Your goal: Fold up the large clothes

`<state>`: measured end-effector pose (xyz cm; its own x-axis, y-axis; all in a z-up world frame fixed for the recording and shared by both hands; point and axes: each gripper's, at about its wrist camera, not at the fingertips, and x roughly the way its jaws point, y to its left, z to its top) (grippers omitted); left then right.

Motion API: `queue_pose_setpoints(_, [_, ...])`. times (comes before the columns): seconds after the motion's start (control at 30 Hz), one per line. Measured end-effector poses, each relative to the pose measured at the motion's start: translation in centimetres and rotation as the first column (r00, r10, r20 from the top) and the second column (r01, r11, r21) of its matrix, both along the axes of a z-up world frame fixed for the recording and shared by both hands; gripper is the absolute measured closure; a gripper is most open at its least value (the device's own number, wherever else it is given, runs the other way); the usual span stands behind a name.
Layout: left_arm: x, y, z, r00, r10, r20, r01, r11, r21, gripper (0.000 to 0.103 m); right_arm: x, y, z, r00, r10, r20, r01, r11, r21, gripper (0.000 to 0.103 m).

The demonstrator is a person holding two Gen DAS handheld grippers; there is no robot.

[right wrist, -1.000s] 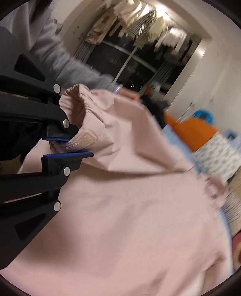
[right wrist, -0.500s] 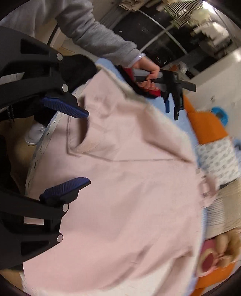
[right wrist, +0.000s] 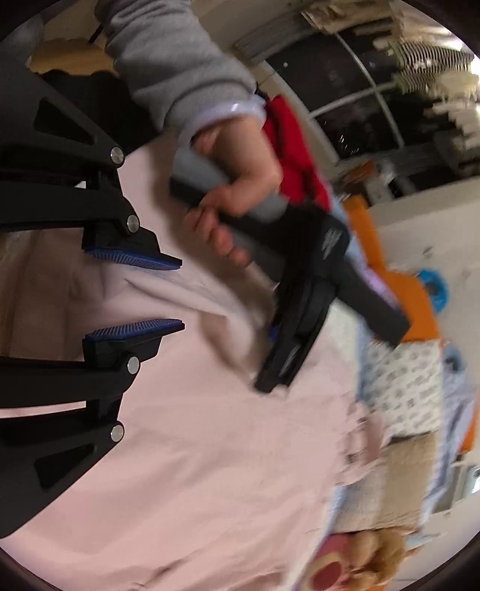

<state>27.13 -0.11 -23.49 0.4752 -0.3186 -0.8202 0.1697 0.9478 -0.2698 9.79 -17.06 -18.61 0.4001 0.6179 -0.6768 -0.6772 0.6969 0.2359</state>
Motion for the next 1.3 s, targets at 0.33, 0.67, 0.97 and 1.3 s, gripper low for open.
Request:
queue_pose_setpoints(0.33, [1.1, 1.9, 3.2, 0.998, 0.013, 0.058, -0.008, 0.996, -0.094, 0.046, 0.3, -3.3, -3.0, 0.999, -0.020, -0.041, 0.020, 1.000, -0.012, 0.083])
queue_pose_setpoints(0.67, [15.8, 6.0, 4.7, 0.975, 0.210, 0.078, -0.215, 0.974, 0.066, 0.044, 0.5, -4.7, -4.0, 0.996, -0.058, -0.074, 0.063, 0.996, 0.059, 0.083])
queue_pose_setpoints(0.97, [18.6, 4.6, 0.1, 0.953, 0.304, 0.005, -0.299, 0.933, 0.202, 0.040, 1.8, -9.9, -0.3, 0.997, -0.056, -0.052, 0.064, 0.984, 0.169, 0.057])
queue_pose_setpoints(1.3, [21.4, -10.5, 8.7, 0.996, 0.085, 0.030, -0.087, 0.993, 0.079, 0.010, 10.6, -34.5, 4.8, 0.844, -0.531, 0.080, 0.512, 0.840, 0.177, 0.031])
